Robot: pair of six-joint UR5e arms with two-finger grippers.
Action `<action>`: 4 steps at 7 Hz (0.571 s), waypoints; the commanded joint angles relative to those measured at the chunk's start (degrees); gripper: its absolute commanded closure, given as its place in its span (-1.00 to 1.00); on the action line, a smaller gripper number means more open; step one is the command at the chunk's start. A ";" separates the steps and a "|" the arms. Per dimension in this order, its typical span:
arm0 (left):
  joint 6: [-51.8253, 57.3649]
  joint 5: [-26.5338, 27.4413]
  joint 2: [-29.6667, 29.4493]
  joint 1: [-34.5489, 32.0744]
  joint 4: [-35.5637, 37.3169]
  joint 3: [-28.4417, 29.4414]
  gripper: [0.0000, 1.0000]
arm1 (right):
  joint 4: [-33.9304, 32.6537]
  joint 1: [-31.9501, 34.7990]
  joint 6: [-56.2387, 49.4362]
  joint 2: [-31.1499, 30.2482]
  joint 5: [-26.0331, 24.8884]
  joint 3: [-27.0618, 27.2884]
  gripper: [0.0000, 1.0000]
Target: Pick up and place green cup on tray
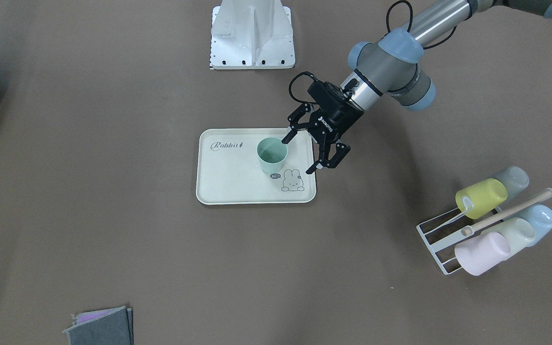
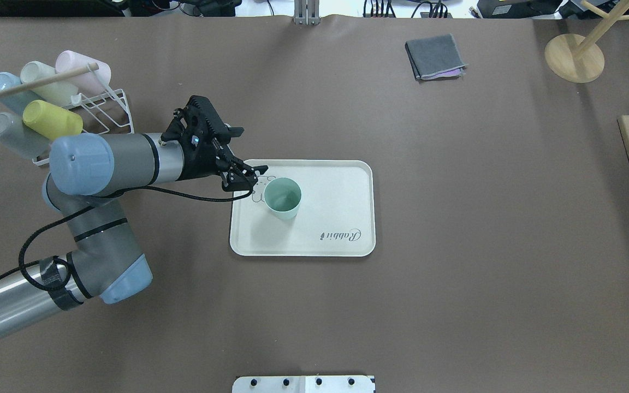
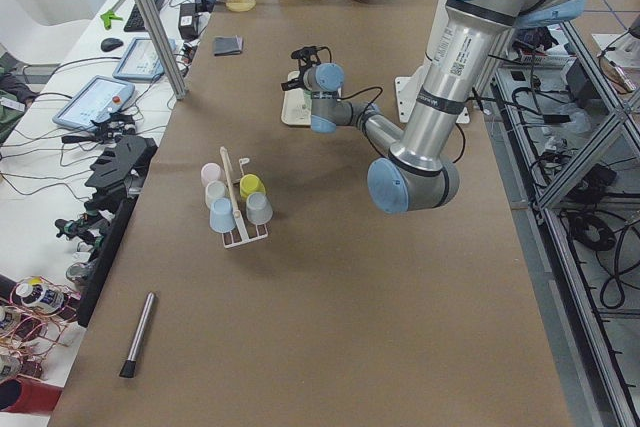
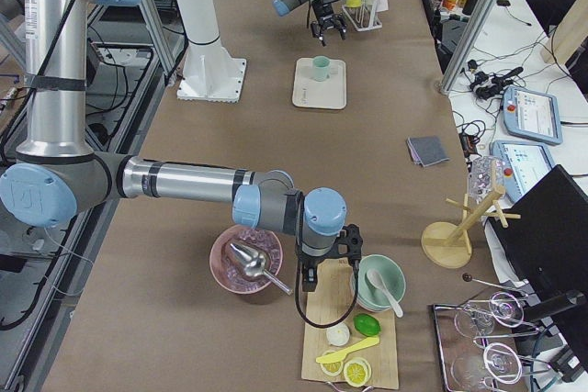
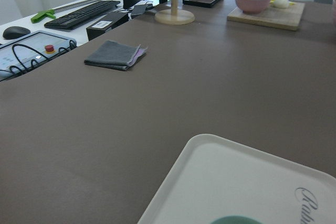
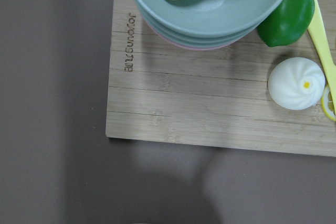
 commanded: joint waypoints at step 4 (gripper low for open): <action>18.10 -5.51 -3.34 -21.11 45.87 -11.11 -0.97 | -0.06 0.00 0.00 -0.14 -0.02 0.04 -1.00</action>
